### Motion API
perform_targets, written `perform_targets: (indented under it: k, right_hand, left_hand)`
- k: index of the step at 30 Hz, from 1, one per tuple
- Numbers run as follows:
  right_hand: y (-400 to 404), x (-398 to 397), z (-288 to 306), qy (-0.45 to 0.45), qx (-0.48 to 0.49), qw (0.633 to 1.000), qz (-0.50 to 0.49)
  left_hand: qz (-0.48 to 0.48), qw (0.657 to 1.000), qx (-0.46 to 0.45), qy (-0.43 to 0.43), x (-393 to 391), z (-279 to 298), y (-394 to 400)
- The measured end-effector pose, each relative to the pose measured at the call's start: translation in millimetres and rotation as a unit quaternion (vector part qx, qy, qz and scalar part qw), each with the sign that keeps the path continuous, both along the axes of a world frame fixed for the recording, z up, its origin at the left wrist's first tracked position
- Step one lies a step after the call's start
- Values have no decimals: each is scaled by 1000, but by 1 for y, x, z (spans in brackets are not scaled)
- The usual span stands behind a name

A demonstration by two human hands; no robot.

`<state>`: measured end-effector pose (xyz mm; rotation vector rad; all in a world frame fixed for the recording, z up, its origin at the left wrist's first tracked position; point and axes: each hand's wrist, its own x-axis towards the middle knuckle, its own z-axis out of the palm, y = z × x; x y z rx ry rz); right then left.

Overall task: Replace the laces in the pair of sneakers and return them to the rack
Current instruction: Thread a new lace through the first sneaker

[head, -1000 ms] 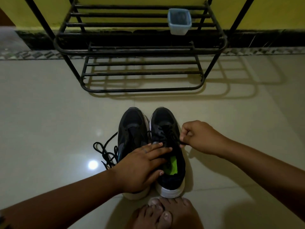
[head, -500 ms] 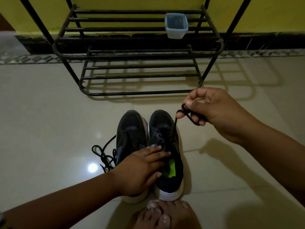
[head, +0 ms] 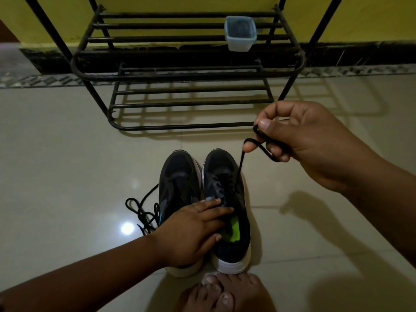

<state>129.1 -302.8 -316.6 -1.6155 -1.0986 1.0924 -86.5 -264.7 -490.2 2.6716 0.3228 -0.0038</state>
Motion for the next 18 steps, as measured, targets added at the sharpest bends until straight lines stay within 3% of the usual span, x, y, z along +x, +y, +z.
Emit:
perform_targets:
  k: [4,6,9,10,14,18]
  right_hand:
    - [0,3,-4,-33,-26,999,12]
    - [0,4,-11,-104,-50,993,31]
    - [1,7,-28,-264,-71,961,44]
    - [1,5,-33,-279,-75,956,45]
    - [-5,-6,-55,-249,-115,957,91]
    - [-11,-6,-77,-247,-144,952,106]
  left_hand:
    - [-4,1000,29,8,1,5,-2]
    - [13,997,72,18,7,12,-7]
    - [83,995,55,18,21,30,-19]
    - [107,993,30,32,25,35,-22]
    - [206,971,-85,82,40,44,-11]
    - [268,947,-146,102,47,44,6]
